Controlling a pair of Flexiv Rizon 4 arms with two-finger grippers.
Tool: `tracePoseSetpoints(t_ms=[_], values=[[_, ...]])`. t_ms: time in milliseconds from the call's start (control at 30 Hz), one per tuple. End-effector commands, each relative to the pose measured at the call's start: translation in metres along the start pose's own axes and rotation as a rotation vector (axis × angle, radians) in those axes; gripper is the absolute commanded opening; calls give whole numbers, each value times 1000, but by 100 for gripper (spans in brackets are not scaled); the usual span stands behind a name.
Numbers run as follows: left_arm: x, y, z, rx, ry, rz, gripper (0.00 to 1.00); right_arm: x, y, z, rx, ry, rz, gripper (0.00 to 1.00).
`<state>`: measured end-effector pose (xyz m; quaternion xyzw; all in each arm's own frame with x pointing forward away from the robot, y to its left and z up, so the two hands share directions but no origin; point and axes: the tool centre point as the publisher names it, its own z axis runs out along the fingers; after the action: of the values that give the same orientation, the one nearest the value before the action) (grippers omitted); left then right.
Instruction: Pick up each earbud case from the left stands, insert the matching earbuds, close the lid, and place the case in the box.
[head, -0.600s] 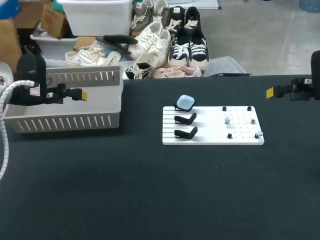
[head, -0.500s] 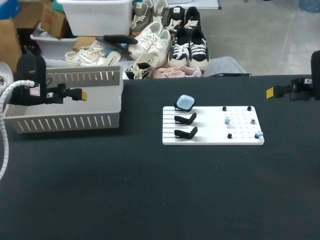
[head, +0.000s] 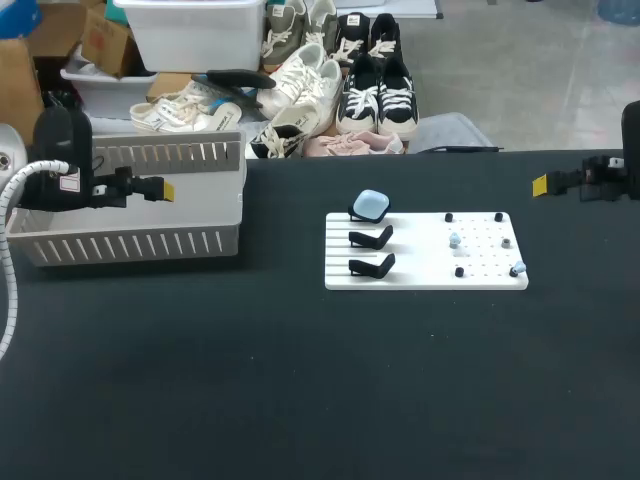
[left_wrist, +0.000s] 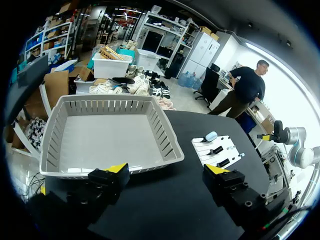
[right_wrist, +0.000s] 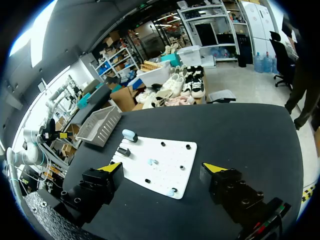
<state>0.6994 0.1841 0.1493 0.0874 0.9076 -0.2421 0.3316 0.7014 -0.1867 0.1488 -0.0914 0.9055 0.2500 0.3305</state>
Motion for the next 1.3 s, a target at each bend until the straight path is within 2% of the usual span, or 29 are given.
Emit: tracePoseSetpoints(t_ms=[33, 333, 367, 600, 833, 967, 1200, 1300], values=[[-1, 0, 0, -1, 5, 0, 100, 0, 0, 0, 2, 2, 0, 100], [-1, 0, 0, -1, 5, 0, 100, 0, 0, 0, 2, 2, 0, 100], [-4, 0, 0, 1, -11, 23, 100, 0, 0, 0, 2, 2, 0, 100], [-22, -8, 12, 108, -42, 258, 100, 0, 0, 0, 2, 2, 0, 100], [-36, -26, 24, 248, -54, 528, 100, 0, 0, 0, 2, 2, 0, 100], [-40, -38, 34, 297, -31, 690, 100, 0, 0, 0, 2, 2, 0, 100], [-45, -56, 58, 361, -23, 839, 100, 0, 0, 0, 2, 2, 0, 100], [-45, -63, 70, 361, -23, 917, 100, 0, 0, 0, 2, 2, 0, 100]])
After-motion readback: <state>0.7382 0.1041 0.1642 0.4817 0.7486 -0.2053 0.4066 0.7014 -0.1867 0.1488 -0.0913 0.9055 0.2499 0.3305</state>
